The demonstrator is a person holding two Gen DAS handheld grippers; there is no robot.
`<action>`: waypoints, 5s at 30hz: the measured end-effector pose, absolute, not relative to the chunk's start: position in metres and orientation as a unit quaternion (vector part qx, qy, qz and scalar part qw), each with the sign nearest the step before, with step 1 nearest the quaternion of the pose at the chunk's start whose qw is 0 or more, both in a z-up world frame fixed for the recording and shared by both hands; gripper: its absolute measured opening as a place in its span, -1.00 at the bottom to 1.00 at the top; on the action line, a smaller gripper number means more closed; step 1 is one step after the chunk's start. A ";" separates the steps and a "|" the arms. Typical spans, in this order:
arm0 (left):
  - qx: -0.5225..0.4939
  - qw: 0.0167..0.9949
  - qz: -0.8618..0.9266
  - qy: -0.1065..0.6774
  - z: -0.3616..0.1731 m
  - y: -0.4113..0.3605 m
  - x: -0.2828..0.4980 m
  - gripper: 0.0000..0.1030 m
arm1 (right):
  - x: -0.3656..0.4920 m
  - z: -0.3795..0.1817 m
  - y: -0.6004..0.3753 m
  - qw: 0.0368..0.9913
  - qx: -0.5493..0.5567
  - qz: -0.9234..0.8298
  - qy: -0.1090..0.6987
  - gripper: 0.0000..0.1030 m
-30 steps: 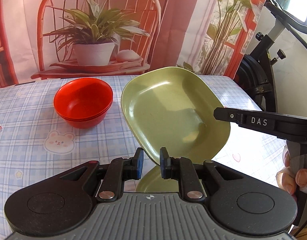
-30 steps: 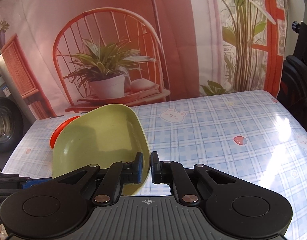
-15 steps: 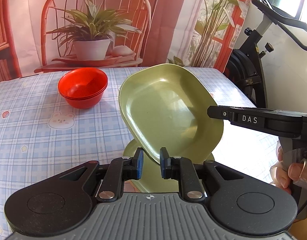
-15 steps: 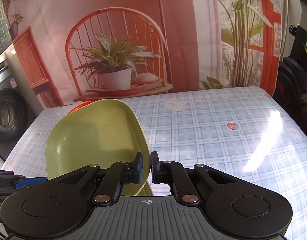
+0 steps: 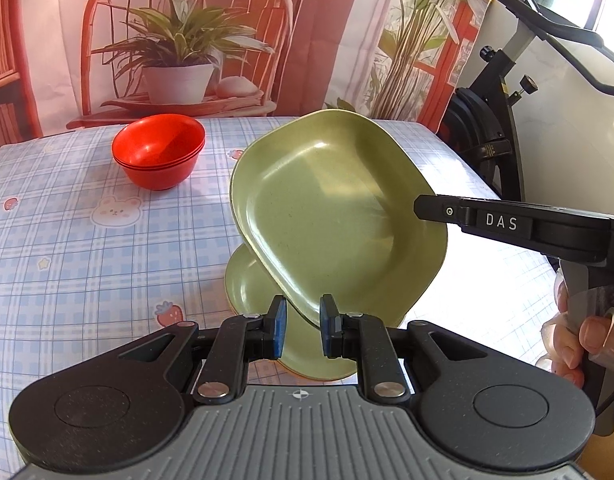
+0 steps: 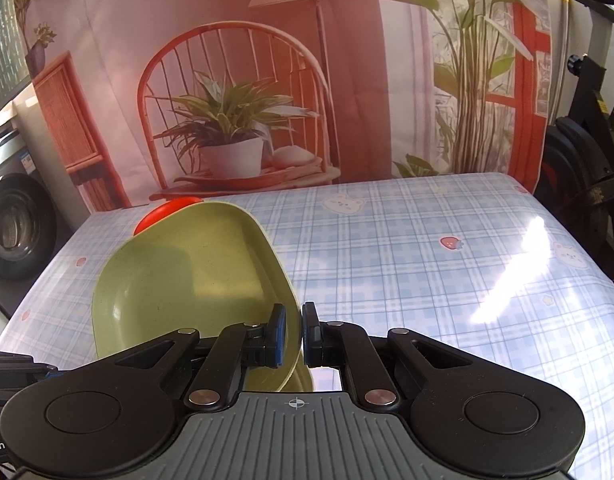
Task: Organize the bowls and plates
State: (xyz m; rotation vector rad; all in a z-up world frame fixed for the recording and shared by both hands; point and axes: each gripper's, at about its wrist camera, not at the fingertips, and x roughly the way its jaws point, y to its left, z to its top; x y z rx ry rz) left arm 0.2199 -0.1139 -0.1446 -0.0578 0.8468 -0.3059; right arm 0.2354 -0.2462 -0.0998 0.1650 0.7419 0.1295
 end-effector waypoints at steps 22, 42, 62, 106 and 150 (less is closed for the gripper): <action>-0.027 0.897 -0.156 0.413 -0.148 -0.119 0.209 -0.64 | 0.218 -0.101 -0.252 0.926 0.080 0.054 0.364 -0.85; -0.053 0.891 -0.163 0.420 -0.155 -0.113 0.211 -0.64 | 0.220 -0.103 -0.252 0.925 0.075 0.055 0.369 -0.85; -0.063 0.875 -0.138 0.460 -0.181 -0.106 0.225 -0.64 | 0.238 -0.144 -0.240 0.907 0.081 0.058 0.409 -0.85; -0.101 0.871 -0.117 0.466 -0.193 -0.100 0.228 -0.33 | 0.224 -0.176 -0.243 0.914 0.108 0.034 0.390 -0.65; -0.084 0.877 -0.142 0.452 -0.192 -0.077 0.324 -0.61 | 0.295 -0.174 -0.231 0.880 0.174 0.007 0.443 -0.79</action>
